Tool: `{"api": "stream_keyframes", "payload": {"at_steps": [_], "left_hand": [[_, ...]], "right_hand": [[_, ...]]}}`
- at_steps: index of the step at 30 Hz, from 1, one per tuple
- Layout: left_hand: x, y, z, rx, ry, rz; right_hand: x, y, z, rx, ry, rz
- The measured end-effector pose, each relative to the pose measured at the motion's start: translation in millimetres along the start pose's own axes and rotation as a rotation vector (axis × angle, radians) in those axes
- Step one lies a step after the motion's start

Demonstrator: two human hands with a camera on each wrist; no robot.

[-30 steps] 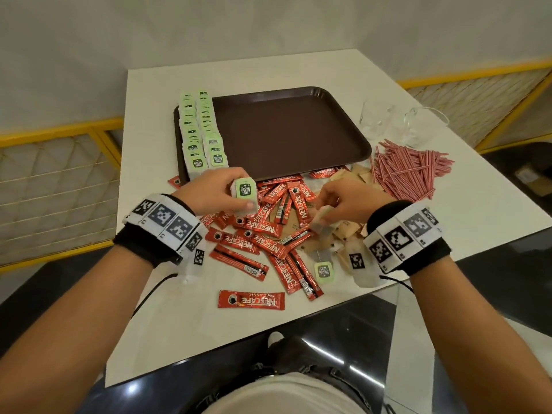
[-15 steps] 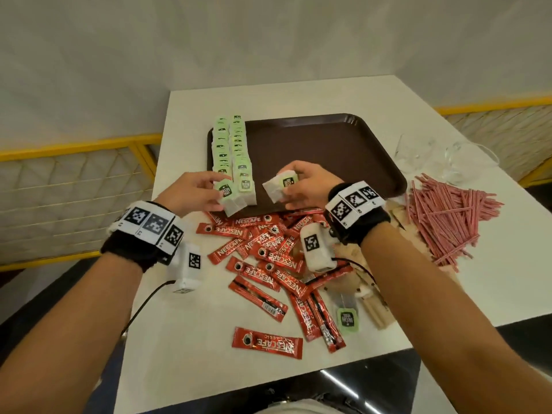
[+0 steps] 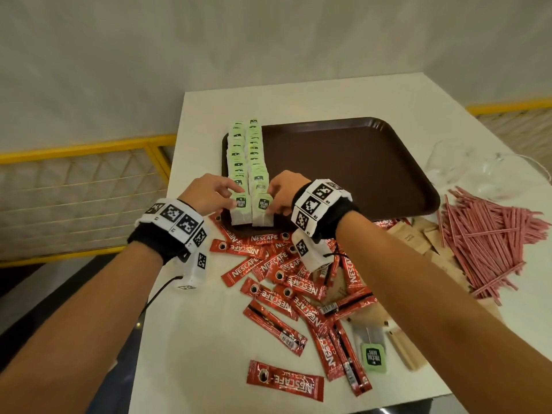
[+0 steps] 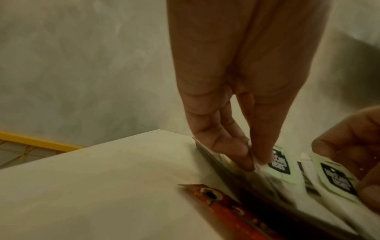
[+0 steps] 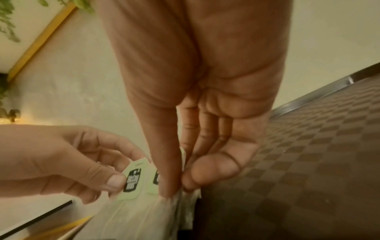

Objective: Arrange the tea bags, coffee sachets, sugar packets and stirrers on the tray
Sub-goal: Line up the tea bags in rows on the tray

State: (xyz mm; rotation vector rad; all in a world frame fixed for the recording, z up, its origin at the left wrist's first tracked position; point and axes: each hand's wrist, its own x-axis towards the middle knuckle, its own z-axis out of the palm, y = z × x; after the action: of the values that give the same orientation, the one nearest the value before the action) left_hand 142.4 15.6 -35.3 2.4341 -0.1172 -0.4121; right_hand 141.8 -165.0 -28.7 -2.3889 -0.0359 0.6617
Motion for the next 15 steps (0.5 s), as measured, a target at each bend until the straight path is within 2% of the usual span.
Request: {"api": "stream_keyframes", "payload": {"at_steps": [5, 15], "left_hand": [[1.5, -0.2, 6.7, 0.078, 0.061, 0.014], [-2.6, -1.2, 10.6, 0.200, 0.059, 0.037]], "right_hand": [[5.6, -2.0, 4.6, -0.066, 0.046, 0.016], [4.9, -0.6, 9.1, -0.015, 0.067, 0.027]]}}
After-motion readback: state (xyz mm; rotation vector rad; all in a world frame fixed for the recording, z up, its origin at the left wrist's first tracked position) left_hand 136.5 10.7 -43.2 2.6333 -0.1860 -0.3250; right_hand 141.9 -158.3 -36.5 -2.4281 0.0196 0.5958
